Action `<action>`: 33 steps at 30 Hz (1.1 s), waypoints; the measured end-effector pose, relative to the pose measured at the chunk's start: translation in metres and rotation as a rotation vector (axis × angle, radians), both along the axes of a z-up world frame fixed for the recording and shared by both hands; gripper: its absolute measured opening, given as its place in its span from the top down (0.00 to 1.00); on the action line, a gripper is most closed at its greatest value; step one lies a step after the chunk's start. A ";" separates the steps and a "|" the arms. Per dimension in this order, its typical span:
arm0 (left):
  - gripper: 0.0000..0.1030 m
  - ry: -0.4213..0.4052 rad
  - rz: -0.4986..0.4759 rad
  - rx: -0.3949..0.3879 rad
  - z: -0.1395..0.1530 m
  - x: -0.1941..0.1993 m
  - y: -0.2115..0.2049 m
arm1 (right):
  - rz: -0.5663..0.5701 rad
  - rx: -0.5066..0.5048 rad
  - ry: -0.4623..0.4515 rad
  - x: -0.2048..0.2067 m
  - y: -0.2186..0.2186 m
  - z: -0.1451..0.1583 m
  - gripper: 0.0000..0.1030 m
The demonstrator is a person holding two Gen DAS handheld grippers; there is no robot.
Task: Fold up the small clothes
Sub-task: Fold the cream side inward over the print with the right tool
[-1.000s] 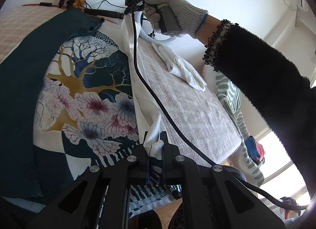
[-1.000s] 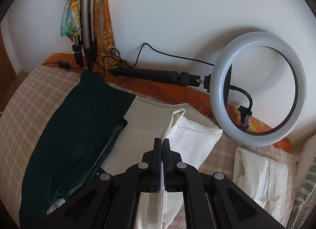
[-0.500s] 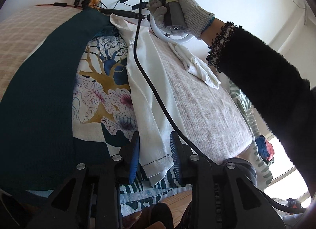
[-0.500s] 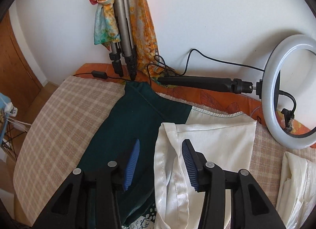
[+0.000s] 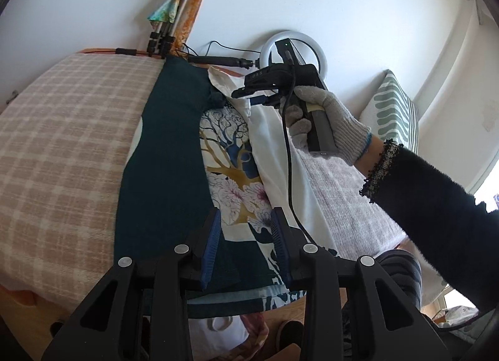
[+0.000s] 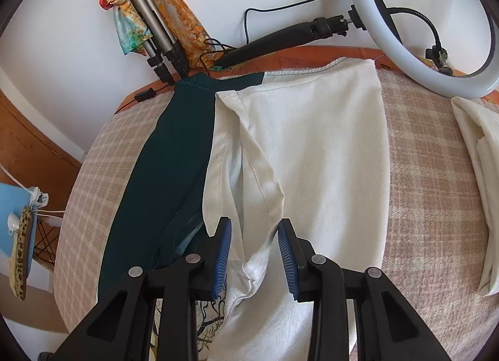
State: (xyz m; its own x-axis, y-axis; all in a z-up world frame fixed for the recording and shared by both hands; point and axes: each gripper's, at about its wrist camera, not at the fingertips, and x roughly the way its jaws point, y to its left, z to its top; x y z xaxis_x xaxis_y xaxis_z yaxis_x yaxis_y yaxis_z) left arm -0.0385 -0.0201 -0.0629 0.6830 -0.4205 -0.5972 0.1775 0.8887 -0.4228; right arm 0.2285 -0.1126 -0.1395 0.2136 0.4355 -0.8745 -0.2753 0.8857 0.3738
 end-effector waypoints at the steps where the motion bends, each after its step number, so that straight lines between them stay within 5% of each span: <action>1: 0.70 -0.005 0.018 0.002 0.003 0.001 0.008 | 0.038 0.050 0.012 -0.005 0.006 0.001 0.68; 6: 0.70 -0.015 0.078 0.006 0.020 0.016 0.045 | 0.168 0.119 -0.041 -0.040 0.026 0.031 0.67; 10: 0.68 0.001 0.073 0.047 0.024 0.031 0.068 | 0.115 0.140 -0.069 -0.068 0.006 0.059 0.67; 17: 0.64 0.124 0.021 0.038 0.003 0.044 0.091 | 0.059 0.035 -0.095 -0.141 -0.047 0.089 0.65; 22: 0.64 0.216 -0.045 -0.017 -0.016 0.042 0.089 | 0.068 -0.028 -0.038 -0.204 -0.072 0.081 0.65; 33: 0.63 0.338 -0.115 -0.073 -0.043 0.030 0.075 | 0.058 0.043 0.096 -0.291 -0.091 0.038 0.64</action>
